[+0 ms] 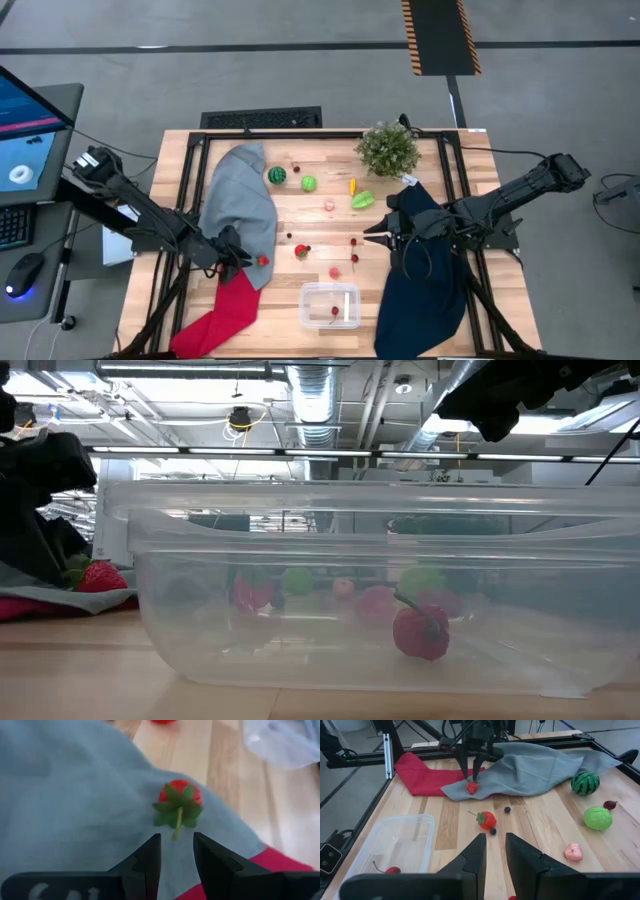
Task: Pick and placing Produce into tupperware
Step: Put the strawberry into the transparent bin
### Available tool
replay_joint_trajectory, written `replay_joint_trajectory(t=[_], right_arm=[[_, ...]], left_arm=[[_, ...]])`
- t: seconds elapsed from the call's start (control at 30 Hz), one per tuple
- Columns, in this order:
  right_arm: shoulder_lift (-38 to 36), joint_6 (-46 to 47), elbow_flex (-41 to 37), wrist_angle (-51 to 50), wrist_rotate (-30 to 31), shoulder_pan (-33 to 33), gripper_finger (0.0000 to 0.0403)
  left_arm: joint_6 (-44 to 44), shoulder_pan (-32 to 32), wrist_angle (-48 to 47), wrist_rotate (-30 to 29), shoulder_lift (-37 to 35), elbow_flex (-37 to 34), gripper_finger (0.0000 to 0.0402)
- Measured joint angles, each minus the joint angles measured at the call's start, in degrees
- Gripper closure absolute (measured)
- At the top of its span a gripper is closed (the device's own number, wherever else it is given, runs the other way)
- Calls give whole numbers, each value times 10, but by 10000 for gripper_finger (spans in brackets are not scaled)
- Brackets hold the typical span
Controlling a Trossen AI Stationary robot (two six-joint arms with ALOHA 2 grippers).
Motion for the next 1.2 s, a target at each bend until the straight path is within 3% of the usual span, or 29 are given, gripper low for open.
replay_joint_trajectory(t=[0.27,0.63,0.87,1.0,1.2], right_arm=[[0,0,0,0,0,0,308],[1,0,0,0,1,0,308],[1,0,0,1,1,0,308],[1,0,0,1,1,0,308],[1,-1,0,7,1,0,308]], left_arm=[[7,0,95,0,77,1,299],[19,0,102,-18,79,1,303],[49,0,102,-26,79,1,390],[59,0,111,-29,79,1,397],[139,0,201,-26,79,17,399]])
